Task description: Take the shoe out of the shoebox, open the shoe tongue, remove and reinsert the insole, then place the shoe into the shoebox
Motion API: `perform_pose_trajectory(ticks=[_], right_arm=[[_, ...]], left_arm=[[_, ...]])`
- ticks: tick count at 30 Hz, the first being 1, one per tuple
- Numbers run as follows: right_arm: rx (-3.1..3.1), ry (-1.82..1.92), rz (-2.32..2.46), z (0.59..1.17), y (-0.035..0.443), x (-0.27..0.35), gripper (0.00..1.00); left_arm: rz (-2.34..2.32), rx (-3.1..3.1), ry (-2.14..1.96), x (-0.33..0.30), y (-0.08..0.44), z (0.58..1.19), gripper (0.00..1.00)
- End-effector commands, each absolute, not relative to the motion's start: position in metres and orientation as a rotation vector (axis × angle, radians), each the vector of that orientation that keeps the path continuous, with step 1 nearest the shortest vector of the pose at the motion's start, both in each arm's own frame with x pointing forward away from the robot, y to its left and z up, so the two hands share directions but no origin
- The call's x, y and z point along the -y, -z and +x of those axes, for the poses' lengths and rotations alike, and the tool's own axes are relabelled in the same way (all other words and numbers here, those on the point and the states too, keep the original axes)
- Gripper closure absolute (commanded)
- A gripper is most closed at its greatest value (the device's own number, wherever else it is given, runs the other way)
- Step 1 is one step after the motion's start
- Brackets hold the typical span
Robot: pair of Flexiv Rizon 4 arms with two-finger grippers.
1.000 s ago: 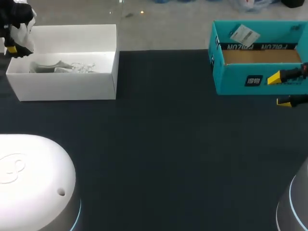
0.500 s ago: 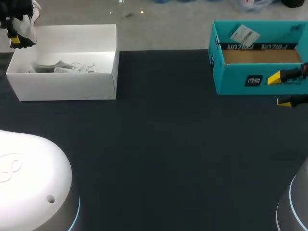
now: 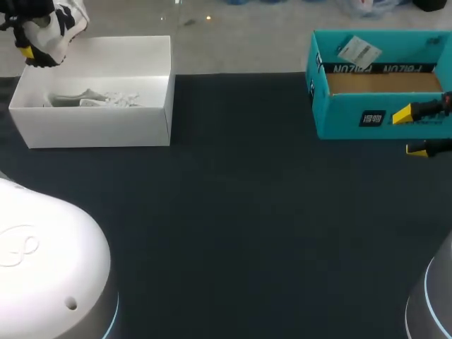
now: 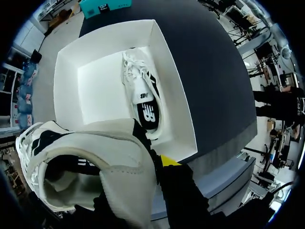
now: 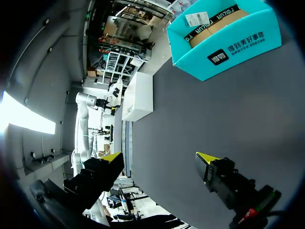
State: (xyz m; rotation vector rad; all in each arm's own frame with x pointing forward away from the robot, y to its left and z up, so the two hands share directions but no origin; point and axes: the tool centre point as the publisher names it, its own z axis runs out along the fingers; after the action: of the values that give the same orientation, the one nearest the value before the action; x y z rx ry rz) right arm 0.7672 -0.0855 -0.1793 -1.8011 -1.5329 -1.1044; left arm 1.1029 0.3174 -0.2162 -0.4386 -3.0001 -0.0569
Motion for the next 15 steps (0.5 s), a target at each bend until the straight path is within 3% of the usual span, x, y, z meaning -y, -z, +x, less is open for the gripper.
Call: perform_pose_trajectory(ticks=[1, 7, 9, 15], right_arm=[[1.533, 1.102, -1.803, 0.767, 0.18, 0.085, 0.0], [1.533, 1.102, -1.803, 0.767, 0.18, 0.085, 0.0], [1.533, 1.102, -1.803, 0.767, 0.18, 0.085, 0.0], [1.533, 1.102, -1.803, 0.767, 0.18, 0.085, 0.0]], left_arm=[[-0.461, 2.943, 0.073, -0.317, 0.212, 1.106, 1.0], [-0.461, 2.943, 0.073, -0.317, 0.212, 1.106, 1.0], [-0.776, 2.974, -0.093, -0.312, 0.213, 1.096, 1.0], [-1.376, 2.887, -0.018, -0.329, 0.202, 1.103, 1.0]])
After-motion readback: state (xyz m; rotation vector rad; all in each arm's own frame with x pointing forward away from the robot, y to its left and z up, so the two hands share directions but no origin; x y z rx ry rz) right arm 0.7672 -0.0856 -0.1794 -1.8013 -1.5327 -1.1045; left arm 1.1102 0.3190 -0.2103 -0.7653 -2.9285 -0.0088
